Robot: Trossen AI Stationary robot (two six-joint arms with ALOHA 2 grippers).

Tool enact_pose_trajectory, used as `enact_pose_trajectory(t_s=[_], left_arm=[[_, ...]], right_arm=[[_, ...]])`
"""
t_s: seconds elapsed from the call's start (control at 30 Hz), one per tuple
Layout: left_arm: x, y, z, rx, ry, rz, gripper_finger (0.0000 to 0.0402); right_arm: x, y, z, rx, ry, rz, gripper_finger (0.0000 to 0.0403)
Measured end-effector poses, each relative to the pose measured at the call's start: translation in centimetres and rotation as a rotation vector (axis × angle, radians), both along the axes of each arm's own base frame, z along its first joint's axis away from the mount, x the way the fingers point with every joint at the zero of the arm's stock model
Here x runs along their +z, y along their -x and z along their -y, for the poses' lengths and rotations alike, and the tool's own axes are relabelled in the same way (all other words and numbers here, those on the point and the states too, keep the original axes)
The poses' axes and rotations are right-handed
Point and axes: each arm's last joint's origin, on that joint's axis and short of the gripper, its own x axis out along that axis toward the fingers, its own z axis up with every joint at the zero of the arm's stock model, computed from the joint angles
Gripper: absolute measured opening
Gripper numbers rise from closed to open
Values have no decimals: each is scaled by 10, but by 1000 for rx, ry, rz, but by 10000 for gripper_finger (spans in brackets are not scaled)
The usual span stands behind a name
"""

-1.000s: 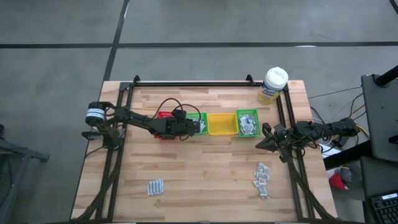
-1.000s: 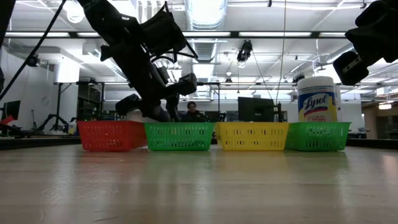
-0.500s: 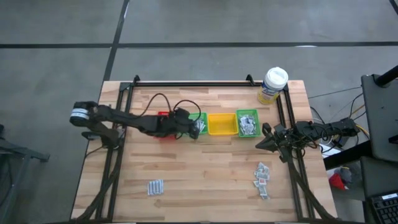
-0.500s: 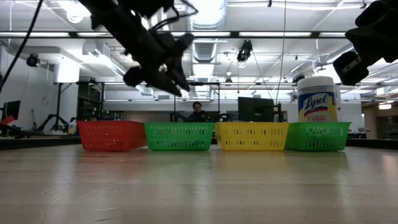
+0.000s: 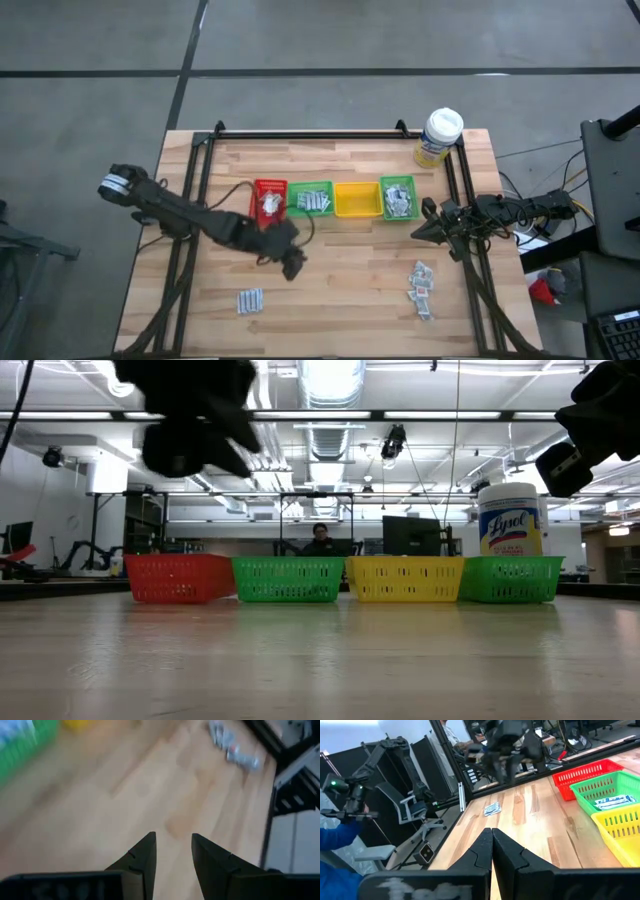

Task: Pick & Place First Aid Supplies
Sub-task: Put the blue bandage into the left green bin

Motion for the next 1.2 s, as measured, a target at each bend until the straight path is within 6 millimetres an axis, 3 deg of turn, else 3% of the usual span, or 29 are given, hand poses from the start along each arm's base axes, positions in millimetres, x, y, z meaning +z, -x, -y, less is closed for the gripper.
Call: enact_pose_trajectory(t_s=[0.27,0.47,0.87,1.2], left_arm=[[-11,30,49,79,224,-170,116],[-20,54,70,175,306,-305,116],[-25,76,84,144,243,-401,116],[-29,83,88,392,445,-473,116]], right_arm=[[0,0,0,0,0,0,8],[0,0,0,0,0,0,8],[0,0,0,0,0,0,8],[0,0,0,0,0,0,8]])
